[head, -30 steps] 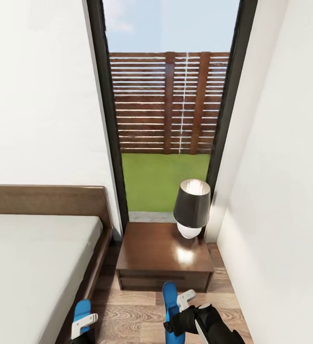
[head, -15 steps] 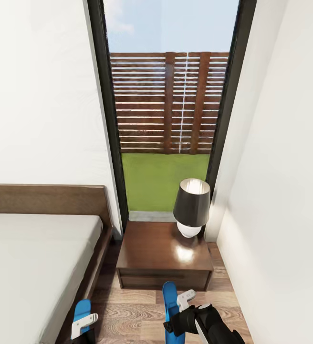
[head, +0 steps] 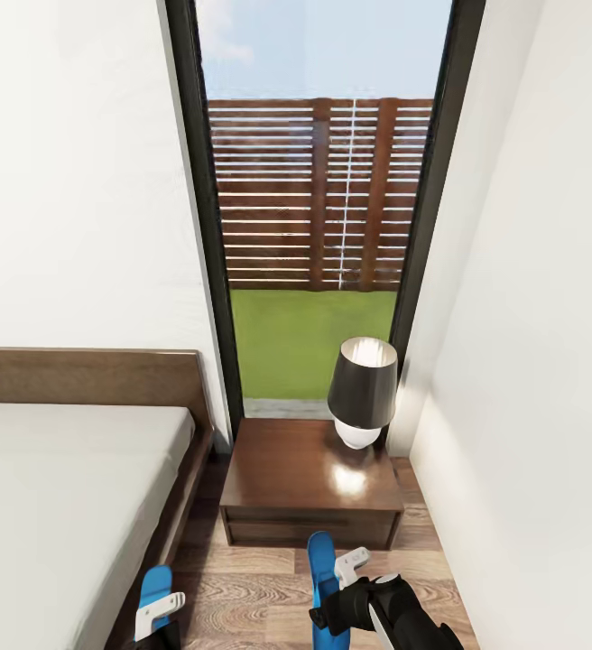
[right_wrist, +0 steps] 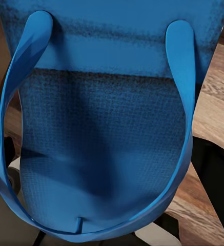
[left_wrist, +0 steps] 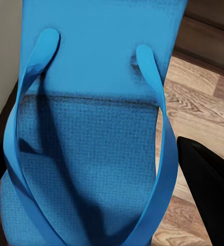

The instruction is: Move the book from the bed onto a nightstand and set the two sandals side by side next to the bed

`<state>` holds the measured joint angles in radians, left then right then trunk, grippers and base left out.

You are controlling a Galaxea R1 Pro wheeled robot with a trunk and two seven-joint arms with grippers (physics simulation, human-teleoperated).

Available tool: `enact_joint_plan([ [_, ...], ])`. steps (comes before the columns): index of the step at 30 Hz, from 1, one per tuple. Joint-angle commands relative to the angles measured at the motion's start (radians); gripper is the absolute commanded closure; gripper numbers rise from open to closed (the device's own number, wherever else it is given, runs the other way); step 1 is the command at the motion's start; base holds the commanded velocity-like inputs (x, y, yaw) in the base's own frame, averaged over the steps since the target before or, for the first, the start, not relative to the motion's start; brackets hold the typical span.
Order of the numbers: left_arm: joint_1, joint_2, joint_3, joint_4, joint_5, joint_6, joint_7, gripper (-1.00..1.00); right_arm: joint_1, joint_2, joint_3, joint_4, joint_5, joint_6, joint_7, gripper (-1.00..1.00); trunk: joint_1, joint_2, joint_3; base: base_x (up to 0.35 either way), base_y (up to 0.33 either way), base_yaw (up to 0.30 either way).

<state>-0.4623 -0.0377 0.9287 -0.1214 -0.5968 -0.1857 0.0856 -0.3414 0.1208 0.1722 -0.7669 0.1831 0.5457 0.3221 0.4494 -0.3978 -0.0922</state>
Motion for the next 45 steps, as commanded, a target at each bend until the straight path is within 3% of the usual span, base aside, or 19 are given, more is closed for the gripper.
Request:
enact_joint_plan([
  [1, -0.001, -0.001, 0.006, 0.0, -0.012, -0.003, 0.005, 1.0, -0.001, 0.0, -0.001, -0.002, 0.01, 0.004, 0.007, 1.0, 0.001, -0.002, -0.002, 0.0, 0.0, 0.0],
  [38, 0.002, -0.004, 0.006, 0.001, -0.014, -0.003, 0.005, 1.0, 0.0, -0.001, -0.001, 0.001, 0.01, 0.004, 0.006, 1.0, 0.001, -0.002, -0.012, 0.0, -0.072, 0.07],
  [41, 0.043, -0.006, 0.006, 0.001, -0.012, -0.004, 0.005, 1.0, 0.0, -0.002, -0.003, 0.031, 0.01, 0.002, 0.005, 1.0, 0.001, -0.002, -0.012, 0.0, -0.008, 0.021],
  [45, 0.069, -0.008, 0.006, 0.001, -0.013, -0.019, 0.005, 1.0, 0.004, -0.007, -0.009, 0.135, 0.008, -0.062, 0.004, 1.0, 0.001, -0.002, -0.012, 0.0, -0.002, 0.005],
])
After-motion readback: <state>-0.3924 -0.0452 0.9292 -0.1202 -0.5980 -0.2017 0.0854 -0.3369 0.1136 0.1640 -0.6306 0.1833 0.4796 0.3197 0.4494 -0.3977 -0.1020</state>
